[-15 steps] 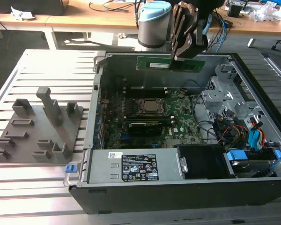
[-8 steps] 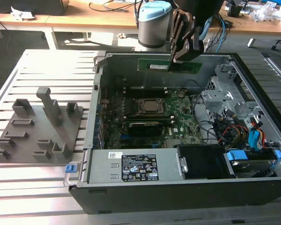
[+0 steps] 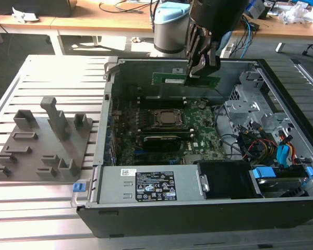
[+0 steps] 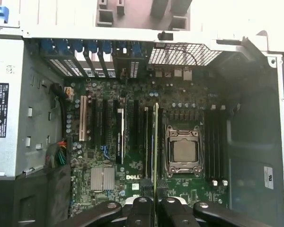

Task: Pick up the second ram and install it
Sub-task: 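Pick up the second ram and move it above second insertion slot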

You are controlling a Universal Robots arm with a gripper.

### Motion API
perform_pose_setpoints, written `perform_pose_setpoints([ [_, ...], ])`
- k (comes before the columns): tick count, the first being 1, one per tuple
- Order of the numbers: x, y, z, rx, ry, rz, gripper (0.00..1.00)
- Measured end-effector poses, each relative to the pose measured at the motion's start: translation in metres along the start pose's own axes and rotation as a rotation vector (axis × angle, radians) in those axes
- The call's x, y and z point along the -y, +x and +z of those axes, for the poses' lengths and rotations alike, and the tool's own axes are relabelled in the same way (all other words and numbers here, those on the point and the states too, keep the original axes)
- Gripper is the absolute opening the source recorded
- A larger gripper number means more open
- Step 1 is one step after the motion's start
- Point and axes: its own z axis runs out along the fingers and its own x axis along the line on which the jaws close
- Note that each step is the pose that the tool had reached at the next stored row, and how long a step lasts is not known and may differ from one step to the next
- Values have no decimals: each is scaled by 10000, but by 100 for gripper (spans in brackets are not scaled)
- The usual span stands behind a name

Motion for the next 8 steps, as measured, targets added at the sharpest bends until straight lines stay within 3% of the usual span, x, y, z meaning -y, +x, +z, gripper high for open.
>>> perform_pose_setpoints([
  [2,6,0,41,0,-12,-1,14],
  [6,25,-1,194,1,-56,2,14],
  [8,29,0,227,0,-64,3,14],
])
